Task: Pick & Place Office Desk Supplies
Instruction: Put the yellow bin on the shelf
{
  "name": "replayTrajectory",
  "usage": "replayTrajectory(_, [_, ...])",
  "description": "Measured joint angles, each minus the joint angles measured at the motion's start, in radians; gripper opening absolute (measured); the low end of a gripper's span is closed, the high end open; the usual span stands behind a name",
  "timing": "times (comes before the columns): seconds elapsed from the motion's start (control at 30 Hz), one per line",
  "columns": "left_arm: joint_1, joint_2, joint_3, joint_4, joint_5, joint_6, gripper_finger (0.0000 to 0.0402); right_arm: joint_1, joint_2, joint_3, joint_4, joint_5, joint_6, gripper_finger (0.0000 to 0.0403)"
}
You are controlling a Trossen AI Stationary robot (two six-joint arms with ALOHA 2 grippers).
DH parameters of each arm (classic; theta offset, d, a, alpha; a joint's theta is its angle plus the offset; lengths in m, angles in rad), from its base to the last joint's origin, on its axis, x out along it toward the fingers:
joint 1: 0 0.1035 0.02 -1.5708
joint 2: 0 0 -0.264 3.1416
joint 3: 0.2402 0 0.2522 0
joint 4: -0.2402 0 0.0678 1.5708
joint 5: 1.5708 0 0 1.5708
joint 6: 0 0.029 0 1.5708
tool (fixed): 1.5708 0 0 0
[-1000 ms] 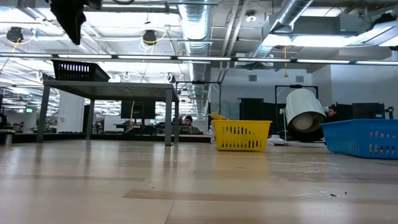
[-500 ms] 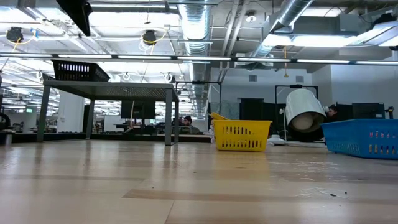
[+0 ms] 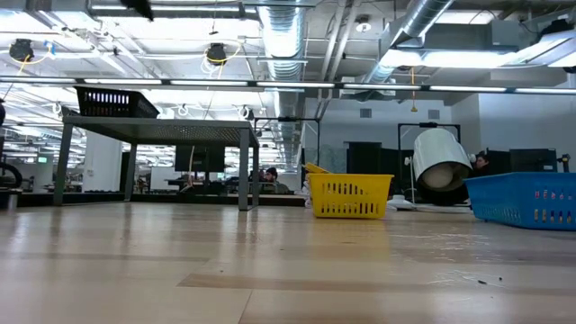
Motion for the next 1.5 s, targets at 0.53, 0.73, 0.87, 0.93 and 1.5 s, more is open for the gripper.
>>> replayTrajectory(0.53, [-0.419,0.0,-0.202,0.6,-0.15,-0.09,0.0159,-0.142,0.0,0.0,0.034,-0.191,-0.128,0.0124])
replayTrajectory(0.73, [-0.419,0.001,-0.282,0.672,-0.15,-0.075,0.0159,-0.235,0.0,0.0,0.094,-0.351,-0.28,0.0124])
replayTrajectory(0.87, [-0.419,-0.005,-0.285,0.67,-0.19,-0.063,0.0159,-0.312,-0.001,-0.059,0.18,-0.453,-0.386,0.0124])
replayTrajectory(0.93, [-0.419,-0.02,-0.285,0.665,-0.225,-0.048,0.0159,-0.349,0.002,-0.093,0.179,-0.486,-0.422,0.0124])
replayTrajectory(1.5, [-0.418,-0.119,-0.285,0.592,-0.282,-0.048,0.0159,-0.534,0.0,-0.547,0.376,-0.573,-0.506,0.0124])
